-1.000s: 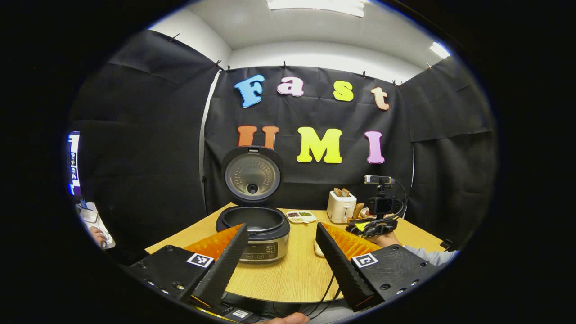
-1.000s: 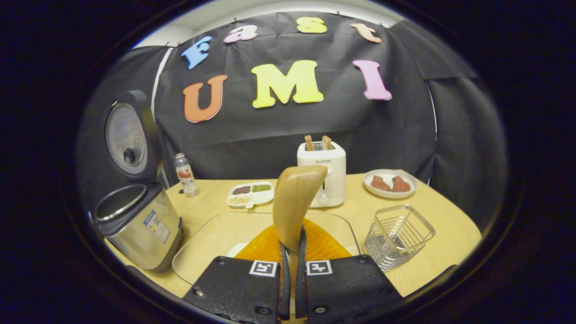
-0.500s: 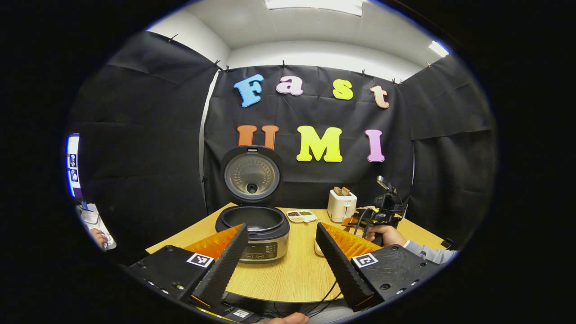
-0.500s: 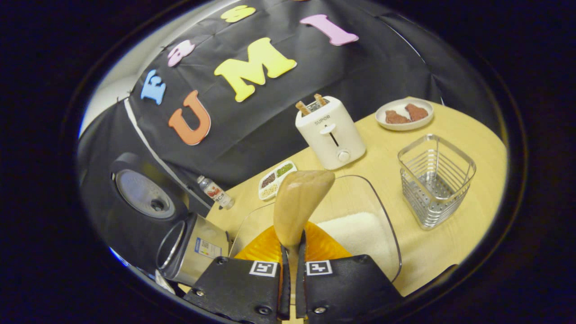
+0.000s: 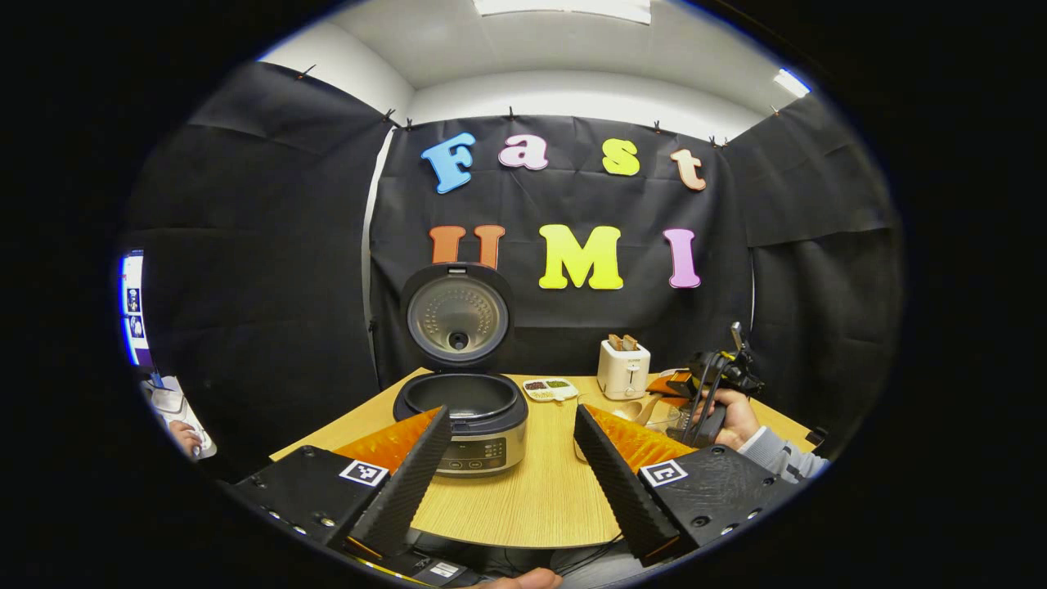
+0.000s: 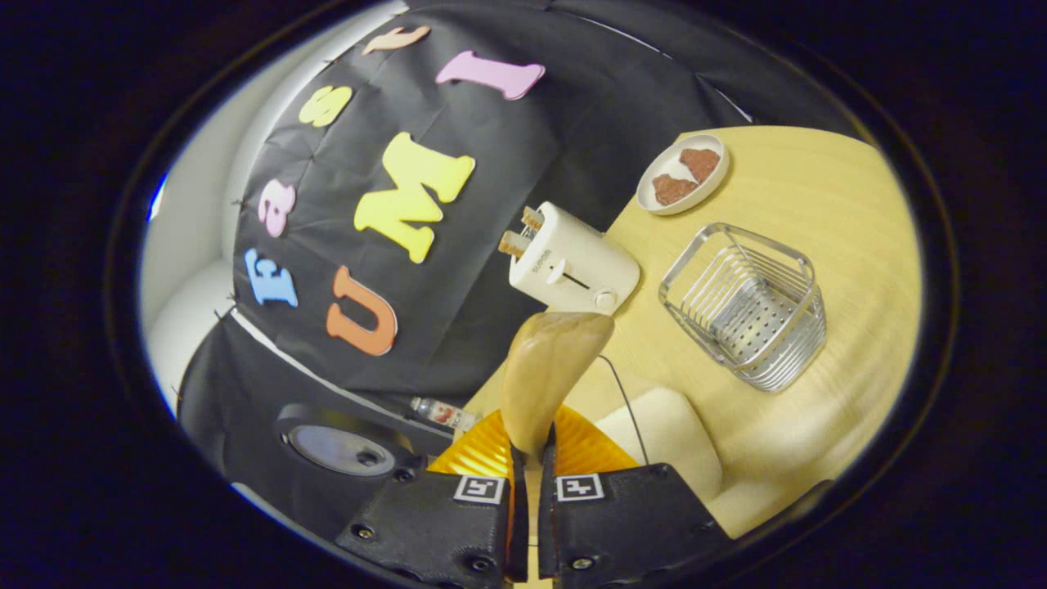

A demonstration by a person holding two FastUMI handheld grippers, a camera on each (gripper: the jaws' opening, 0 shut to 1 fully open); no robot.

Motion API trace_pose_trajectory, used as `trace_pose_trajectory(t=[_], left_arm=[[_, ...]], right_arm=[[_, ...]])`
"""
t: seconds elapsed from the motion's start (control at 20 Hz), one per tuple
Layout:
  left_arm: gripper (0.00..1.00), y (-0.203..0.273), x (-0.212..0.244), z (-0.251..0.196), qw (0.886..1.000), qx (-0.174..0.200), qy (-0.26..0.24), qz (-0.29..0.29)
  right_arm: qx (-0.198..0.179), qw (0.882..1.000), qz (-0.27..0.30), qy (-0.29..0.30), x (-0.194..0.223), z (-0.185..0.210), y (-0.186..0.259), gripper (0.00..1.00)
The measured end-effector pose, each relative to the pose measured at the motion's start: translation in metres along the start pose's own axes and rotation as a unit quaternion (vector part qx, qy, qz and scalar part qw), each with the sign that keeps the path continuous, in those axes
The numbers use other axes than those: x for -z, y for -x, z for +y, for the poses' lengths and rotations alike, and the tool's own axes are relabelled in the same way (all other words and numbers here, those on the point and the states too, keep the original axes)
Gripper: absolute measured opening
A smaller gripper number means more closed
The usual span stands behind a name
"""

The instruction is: Close the left gripper, press the button to open the rice cooker; take a wooden spoon from the chopstick holder with the right hand, scoop a spoonful of rice and pour it into the rice cooker, then put the wooden spoon back into the chopstick holder.

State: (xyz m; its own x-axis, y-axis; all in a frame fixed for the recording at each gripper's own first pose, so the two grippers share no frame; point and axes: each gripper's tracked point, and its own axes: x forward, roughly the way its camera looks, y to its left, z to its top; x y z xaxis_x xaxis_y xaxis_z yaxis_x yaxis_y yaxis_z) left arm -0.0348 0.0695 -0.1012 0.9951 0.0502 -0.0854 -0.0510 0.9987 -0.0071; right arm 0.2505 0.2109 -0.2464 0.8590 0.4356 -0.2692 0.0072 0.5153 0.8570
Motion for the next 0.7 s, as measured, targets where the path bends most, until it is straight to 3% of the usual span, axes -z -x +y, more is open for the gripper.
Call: trace_pose_trajectory(t=[0.2, 0.25, 0.3, 0.35, 0.45, 0.55, 0.7], left_arm=[[0.96, -0.001, 0.0, -0.005, 1.0, 0.004, -0.004, 0.004], [0.88, -0.001, 0.001, -0.005, 1.0, 0.003, -0.004, 0.005], [0.88, -0.001, 0.0, -0.005, 1.0, 0.003, -0.004, 0.005], [0.96, 0.0, -0.001, -0.005, 1.0, 0.002, -0.005, 0.006], [0.96, 0.0, -0.001, -0.008, 1.0, 0.003, -0.004, 0.008], [0.96, 0.0, -0.001, -0.012, 1.0, 0.004, -0.007, 0.008], [0.96, 0.005, -0.002, -0.012, 1.0, 0.005, -0.012, 0.007]], right_arm=[[-0.045, 0.992, -0.024, -0.114, -0.027, -0.001, 0.016, 0.1], [-0.061, 0.987, -0.026, -0.147, -0.033, 0.0, 0.021, 0.1], [-0.079, 0.981, -0.026, -0.177, -0.04, 0.001, 0.025, 0.1], [-0.099, 0.973, -0.029, -0.207, -0.048, 0.005, 0.03, 0.1], [-0.135, 0.955, -0.028, -0.261, -0.056, 0.011, 0.041, 0.09], [-0.151, 0.946, -0.012, -0.286, -0.053, 0.021, 0.047, 0.1], [-0.155, 0.949, -0.01, -0.276, -0.051, 0.035, 0.053, 0.09]])
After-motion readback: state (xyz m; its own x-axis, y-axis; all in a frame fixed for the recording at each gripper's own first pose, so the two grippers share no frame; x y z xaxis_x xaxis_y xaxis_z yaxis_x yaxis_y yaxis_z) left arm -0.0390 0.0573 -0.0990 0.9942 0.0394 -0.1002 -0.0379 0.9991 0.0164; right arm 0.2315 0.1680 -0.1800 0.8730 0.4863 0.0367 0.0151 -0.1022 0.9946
